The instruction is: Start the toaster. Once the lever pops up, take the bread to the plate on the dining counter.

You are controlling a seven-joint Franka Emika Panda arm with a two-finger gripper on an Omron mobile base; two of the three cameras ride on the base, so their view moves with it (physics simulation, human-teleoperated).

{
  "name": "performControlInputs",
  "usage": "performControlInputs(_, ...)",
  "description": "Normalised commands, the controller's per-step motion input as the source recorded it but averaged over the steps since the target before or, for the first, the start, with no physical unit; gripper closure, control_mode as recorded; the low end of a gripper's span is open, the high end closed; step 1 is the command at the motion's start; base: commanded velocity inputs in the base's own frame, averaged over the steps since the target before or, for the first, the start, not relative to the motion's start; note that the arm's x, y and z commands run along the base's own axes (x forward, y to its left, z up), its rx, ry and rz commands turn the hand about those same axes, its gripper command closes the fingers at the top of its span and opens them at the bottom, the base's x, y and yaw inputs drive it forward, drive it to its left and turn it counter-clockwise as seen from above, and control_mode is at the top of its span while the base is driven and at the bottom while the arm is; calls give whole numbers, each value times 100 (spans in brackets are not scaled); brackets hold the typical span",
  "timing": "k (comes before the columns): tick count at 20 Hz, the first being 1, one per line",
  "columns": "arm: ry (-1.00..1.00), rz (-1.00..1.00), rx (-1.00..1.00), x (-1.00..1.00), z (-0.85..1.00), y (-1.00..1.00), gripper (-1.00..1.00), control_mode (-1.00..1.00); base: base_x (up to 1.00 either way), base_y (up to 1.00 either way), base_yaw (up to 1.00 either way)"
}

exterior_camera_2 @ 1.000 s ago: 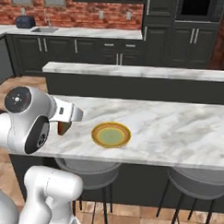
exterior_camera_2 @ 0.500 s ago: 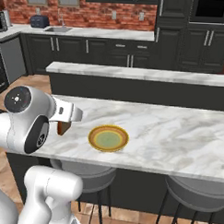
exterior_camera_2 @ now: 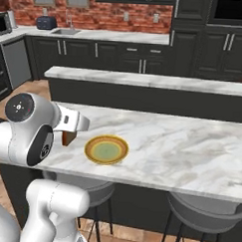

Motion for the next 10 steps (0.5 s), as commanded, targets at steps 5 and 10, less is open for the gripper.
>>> performControlInputs(5, 0, 0, 0, 0, 0, 0, 100, 100, 36, -25, 3)
performControlInputs(10, 0, 0, 0, 0, 0, 0, 100, 100, 35, -24, 0)
